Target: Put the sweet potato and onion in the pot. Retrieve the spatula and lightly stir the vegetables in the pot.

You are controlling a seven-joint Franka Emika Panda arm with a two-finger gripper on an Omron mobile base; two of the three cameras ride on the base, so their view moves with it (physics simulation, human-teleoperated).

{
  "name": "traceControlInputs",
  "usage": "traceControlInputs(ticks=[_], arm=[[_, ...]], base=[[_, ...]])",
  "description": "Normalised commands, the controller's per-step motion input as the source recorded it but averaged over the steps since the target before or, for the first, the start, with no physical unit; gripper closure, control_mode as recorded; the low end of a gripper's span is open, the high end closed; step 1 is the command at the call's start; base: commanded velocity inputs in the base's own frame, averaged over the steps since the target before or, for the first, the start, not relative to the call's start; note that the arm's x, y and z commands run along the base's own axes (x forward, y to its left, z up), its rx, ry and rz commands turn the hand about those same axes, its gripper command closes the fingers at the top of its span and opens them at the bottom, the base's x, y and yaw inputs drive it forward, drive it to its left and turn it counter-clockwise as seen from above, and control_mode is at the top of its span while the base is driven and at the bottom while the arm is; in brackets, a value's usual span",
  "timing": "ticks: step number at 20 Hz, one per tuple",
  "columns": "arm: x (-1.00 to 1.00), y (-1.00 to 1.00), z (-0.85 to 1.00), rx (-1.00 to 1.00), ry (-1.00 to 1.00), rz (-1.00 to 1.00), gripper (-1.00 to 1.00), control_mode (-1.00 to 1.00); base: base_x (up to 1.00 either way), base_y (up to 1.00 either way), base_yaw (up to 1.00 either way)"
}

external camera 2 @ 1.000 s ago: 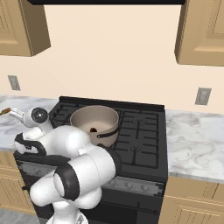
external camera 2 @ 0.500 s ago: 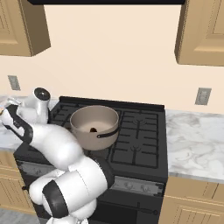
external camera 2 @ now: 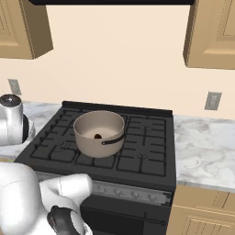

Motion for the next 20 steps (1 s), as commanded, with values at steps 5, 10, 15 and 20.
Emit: traceControlInputs(ticks=[5,10,15,20], arm=[[-0.18,-0.35,0.32,-0.17,-0.06,0.04,1.00,-1.00],[0.00,-0.71,0.36,-0.11,-0.06,0.00,1.00,-1.00],[0.00,-0.88,0.31,-0.06,-0.08,0.00,1.00,-1.00],[0.11,-0.96,0.26,-0.04,-0.01,0.00,1.00,-1.00]], base=[[0.00,0.00,0.00],[0.00,0.00,0.00],[0.00,0.00,0.00],[0.00,0.00,0.00]])
